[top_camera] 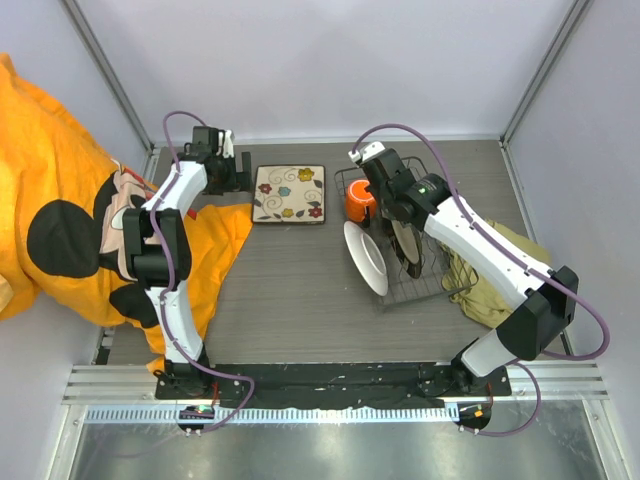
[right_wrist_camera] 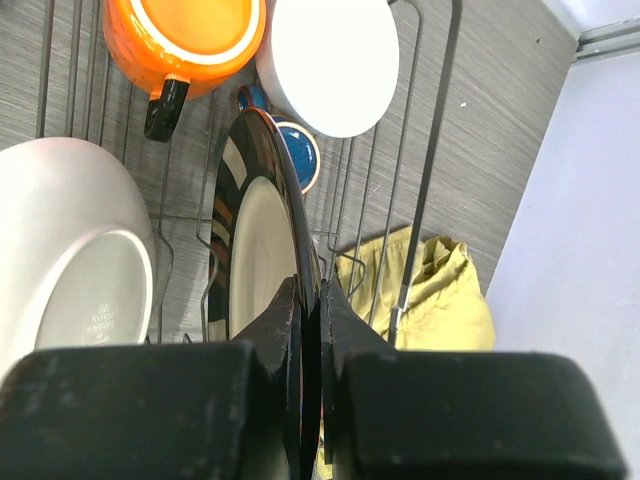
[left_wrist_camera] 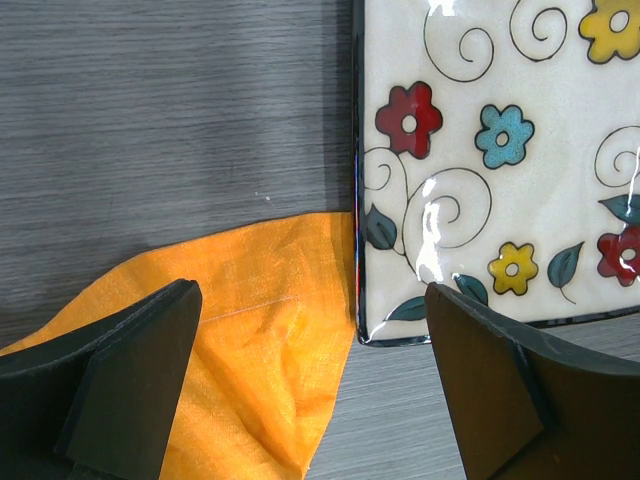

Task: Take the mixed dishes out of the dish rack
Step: Pick up the plate from the dish rack, then place the plate at the center of the board.

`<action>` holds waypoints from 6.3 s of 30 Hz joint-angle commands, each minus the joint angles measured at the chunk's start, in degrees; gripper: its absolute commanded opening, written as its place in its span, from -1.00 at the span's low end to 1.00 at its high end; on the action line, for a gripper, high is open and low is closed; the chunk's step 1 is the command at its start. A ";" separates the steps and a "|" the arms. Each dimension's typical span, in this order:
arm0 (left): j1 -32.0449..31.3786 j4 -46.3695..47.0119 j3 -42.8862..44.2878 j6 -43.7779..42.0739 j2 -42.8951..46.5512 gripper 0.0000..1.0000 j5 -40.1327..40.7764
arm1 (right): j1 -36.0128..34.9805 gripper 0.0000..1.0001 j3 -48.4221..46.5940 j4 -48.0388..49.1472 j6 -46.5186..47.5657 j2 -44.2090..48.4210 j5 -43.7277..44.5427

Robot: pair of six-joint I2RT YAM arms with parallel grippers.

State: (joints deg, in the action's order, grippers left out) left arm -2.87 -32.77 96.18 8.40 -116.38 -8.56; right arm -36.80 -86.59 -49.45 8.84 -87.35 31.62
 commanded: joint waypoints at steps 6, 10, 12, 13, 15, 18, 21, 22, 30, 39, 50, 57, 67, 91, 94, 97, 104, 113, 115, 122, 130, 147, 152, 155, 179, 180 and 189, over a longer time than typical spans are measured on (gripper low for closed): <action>0.33 0.86 0.33 -2.69 3.61 0.99 -4.97 | -0.12 -0.98 -9.03 -0.47 3.90 5.26 4.95; 0.33 1.84 -0.91 -4.45 5.89 0.99 -10.15 | -0.20 -0.98 -11.58 -1.61 4.25 5.87 4.16; 0.15 1.84 -1.17 -5.76 7.21 0.99 -12.78 | -0.20 -0.98 -12.99 -2.31 4.25 5.88 3.81; 0.06 1.84 -1.26 -6.20 7.57 0.99 -13.41 | -0.21 -0.98 -13.43 -2.40 4.17 5.88 3.72; -0.20 1.58 -1.52 -7.61 8.96 0.99 -16.56 | -0.21 -0.98 -14.57 -2.93 4.08 5.88 2.75; -0.81 1.22 -1.52 -9.88 10.64 0.99 -19.91 | -0.12 -0.98 -16.15 -3.81 3.73 5.62 1.08; -2.13 0.52 -1.35 -12.44 13.01 0.99 -23.25 | -0.21 -0.98 -17.38 -4.25 3.73 5.44 -0.94; -3.01 0.00 -1.09 -13.14 14.24 0.99 -25.61 | -0.21 -0.98 -17.91 -4.34 3.90 5.44 -1.64; -10.39 -2.21 1.29 -18.51 19.52 0.99 -32.84 | -0.03 -0.99 -22.04 -4.43 6.98 5.26 -9.98; -17.60 3.31 0.85 -19.22 25.40 0.97 -40.04 | -0.21 -0.99 -26.35 -3.99 11.55 5.88 -19.21; -23.32 7.55 -0.03 -21.06 27.52 0.93 -41.18 | -0.21 -0.98 -27.58 -4.95 14.27 8.60 -35.73; -24.90 7.64 -1.26 -21.85 28.40 0.89 -43.91 | -0.20 -0.98 -27.93 -5.39 14.89 9.74 -41.71; -27.09 6.85 -2.66 -19.65 29.28 0.47 -48.65 | -0.20 -0.98 -28.81 -5.83 13.84 9.92 -45.94; -30.52 2.37 -4.07 -20.88 27.78 -1.00 -52.44 | -0.21 -0.98 -27.41 -5.57 12.78 11.33 -48.67; -30.52 1.49 -3.81 -20.71 27.78 -1.00 -52.88 | -0.20 -0.92 -26.88 -5.39 12.52 11.33 -47.88; -30.52 0.61 -3.20 -21.68 28.13 -1.00 -52.18 | -0.21 -0.68 -25.65 -4.96 12.87 11.94 -47.44; -30.44 1.05 -2.23 -20.45 28.40 -1.00 -50.42 | -0.12 -0.17 -23.54 -4.51 13.13 13.70 -46.12; -27.63 6.92 -2.66 -12.37 29.01 -1.00 -47.78 | -0.21 0.27 -21.79 -2.67 12.34 16.15 -42.26; -26.31 10.69 -3.28 -9.39 29.54 -1.00 -46.64 | -0.21 0.28 -20.82 -1.44 11.90 16.51 -39.72; -18.05 21.85 -6.00 4.84 29.11 -1.00 -43.30 | -0.21 0.30 -16.08 1.99 10.94 18.62 -33.39; -7.34 31.89 -5.40 21.82 22.00 -1.00 -44.00 | -0.21 0.36 -12.30 6.12 10.14 20.11 -26.96; 4.71 40.60 1.55 37.83 0.64 -1.00 -42.77 | -0.12 0.36 -5.35 9.28 10.58 20.91 -22.30; 5.60 40.16 1.90 37.56 -2.97 -1.00 -41.98 | 0.32 0.35 -3.77 9.81 10.67 21.17 -22.21; 5.86 39.46 1.82 36.68 -4.91 -0.99 -41.28 | 0.50 0.36 -3.42 9.81 10.76 21.35 -21.95; 5.95 39.98 -4.86 35.28 -10.10 -1.00 -40.75 | 0.59 0.36 -0.60 9.72 11.29 21.08 -21.34; 5.95 39.98 -5.21 35.28 -10.10 -1.00 -40.66 | 0.59 0.36 -0.43 9.55 11.20 20.99 -20.81; 4.63 39.37 -7.49 34.93 -9.13 -0.99 -40.75 | 0.59 0.35 4.23 8.14 10.23 20.82 -22.30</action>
State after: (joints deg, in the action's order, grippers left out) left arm 2.74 1.06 89.32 43.05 -129.51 -44.69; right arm -36.36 -83.88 -42.06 19.64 -66.92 9.74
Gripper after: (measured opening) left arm 0.107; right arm 0.675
